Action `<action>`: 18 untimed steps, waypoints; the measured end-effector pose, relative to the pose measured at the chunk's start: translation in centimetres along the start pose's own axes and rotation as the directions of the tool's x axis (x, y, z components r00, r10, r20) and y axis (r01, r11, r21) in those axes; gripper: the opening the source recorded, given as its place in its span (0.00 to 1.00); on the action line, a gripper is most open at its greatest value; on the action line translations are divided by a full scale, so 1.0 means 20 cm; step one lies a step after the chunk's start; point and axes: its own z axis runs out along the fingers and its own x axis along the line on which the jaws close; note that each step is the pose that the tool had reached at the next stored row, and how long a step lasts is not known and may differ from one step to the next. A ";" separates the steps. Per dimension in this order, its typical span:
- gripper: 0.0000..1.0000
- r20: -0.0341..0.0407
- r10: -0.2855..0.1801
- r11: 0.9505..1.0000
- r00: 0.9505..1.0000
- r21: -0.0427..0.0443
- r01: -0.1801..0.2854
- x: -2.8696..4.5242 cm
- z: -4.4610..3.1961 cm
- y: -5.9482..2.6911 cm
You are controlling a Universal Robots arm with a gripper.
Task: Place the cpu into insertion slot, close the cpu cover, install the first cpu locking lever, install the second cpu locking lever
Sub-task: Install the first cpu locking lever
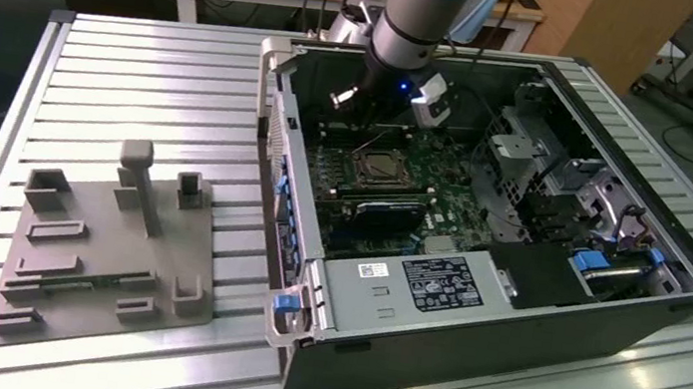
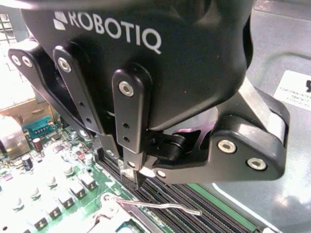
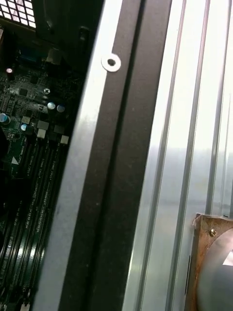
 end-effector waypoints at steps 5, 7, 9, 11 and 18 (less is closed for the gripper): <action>0.11 0.000 0.000 1.000 1.000 0.000 0.000 0.020 -0.009 0.003; 0.11 0.000 0.000 1.000 1.000 0.000 0.000 0.031 -0.010 -0.001; 0.11 0.000 0.000 1.000 1.000 0.000 0.000 0.038 -0.013 -0.012; 0.11 0.000 0.000 1.000 1.000 0.000 0.000 0.044 -0.016 -0.029; 0.11 -0.003 0.001 1.000 1.000 0.018 -0.001 0.052 -0.033 -0.040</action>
